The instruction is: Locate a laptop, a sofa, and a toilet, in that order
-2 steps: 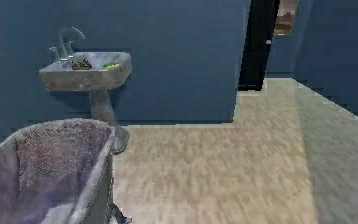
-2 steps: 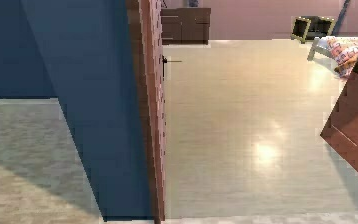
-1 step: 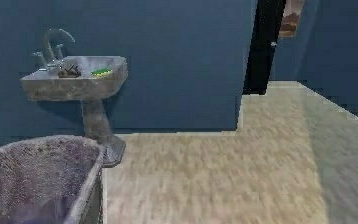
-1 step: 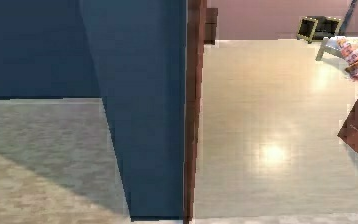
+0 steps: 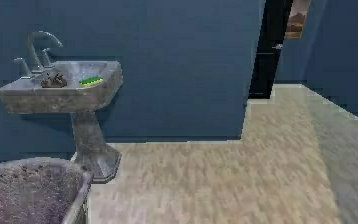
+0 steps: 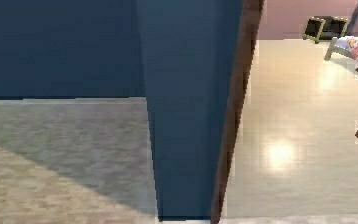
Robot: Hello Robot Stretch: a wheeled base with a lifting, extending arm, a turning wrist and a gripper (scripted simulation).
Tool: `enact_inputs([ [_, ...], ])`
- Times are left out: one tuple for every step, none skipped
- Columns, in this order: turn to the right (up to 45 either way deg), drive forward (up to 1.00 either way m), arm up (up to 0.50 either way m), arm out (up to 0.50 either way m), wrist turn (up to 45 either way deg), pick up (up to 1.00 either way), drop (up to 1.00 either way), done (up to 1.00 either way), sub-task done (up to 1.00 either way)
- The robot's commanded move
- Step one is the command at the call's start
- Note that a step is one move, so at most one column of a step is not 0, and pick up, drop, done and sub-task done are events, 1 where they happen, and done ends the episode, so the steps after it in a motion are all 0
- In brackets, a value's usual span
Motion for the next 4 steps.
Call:
enact_inputs([
  [30.0,0.0,0.0,0.0,0.0,0.0,0.0,0.0,0.0],
  [0.0,1.0,0.0,0.0,0.0,0.0,0.0,0.0,0.0],
  [0.0,1.0,0.0,0.0,0.0,0.0,0.0,0.0,0.0],
  [0.0,0.2,0.0,0.0,0.0,0.0,0.0,0.0,0.0],
])
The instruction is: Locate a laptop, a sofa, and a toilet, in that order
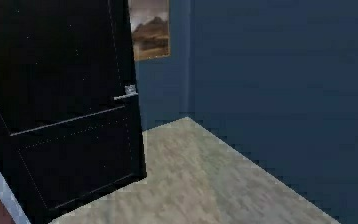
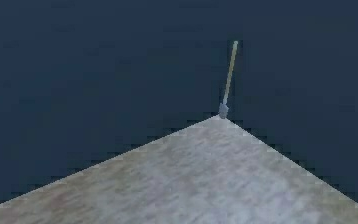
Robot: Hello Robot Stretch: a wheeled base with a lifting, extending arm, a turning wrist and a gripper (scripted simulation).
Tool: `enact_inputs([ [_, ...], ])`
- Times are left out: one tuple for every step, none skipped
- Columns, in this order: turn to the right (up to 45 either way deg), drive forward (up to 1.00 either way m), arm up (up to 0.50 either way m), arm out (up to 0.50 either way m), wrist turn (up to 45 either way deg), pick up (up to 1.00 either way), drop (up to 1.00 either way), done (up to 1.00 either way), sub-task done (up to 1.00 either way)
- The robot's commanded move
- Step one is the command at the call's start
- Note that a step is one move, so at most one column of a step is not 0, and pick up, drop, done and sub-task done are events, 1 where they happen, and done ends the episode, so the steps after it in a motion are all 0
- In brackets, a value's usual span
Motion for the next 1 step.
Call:
enact_inputs([
  [-33.0,0.0,0.0,0.0,0.0,0.0,0.0,0.0,0.0],
])
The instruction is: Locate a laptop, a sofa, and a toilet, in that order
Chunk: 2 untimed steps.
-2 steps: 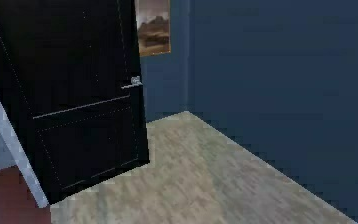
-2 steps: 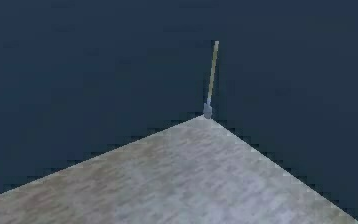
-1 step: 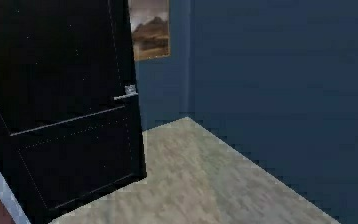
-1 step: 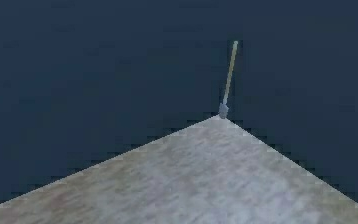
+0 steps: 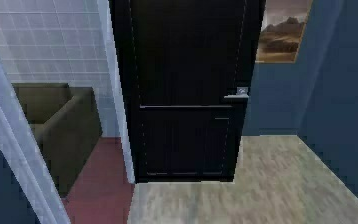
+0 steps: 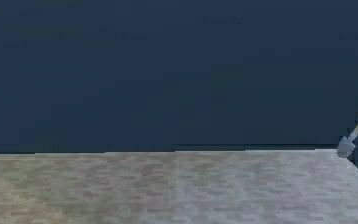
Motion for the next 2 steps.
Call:
enact_inputs([
  [0.0,0.6,0.0,0.0,0.0,0.0,0.0,0.0,0.0],
  [-45.0,0.0,0.0,0.0,0.0,0.0,0.0,0.0,0.0],
])
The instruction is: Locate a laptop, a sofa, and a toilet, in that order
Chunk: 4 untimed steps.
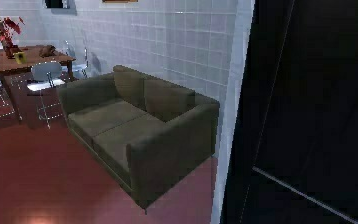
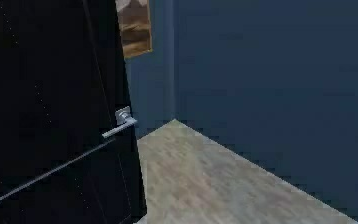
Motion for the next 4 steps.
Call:
enact_inputs([
  [-27.0,0.0,0.0,0.0,0.0,0.0,0.0,0.0,0.0],
  [0.0,0.6,0.0,0.0,0.0,0.0,0.0,0.0,0.0],
  [-21.0,0.0,0.0,0.0,0.0,0.0,0.0,0.0,0.0],
  [0.0,1.0,0.0,0.0,0.0,0.0,0.0,0.0,0.0],
])
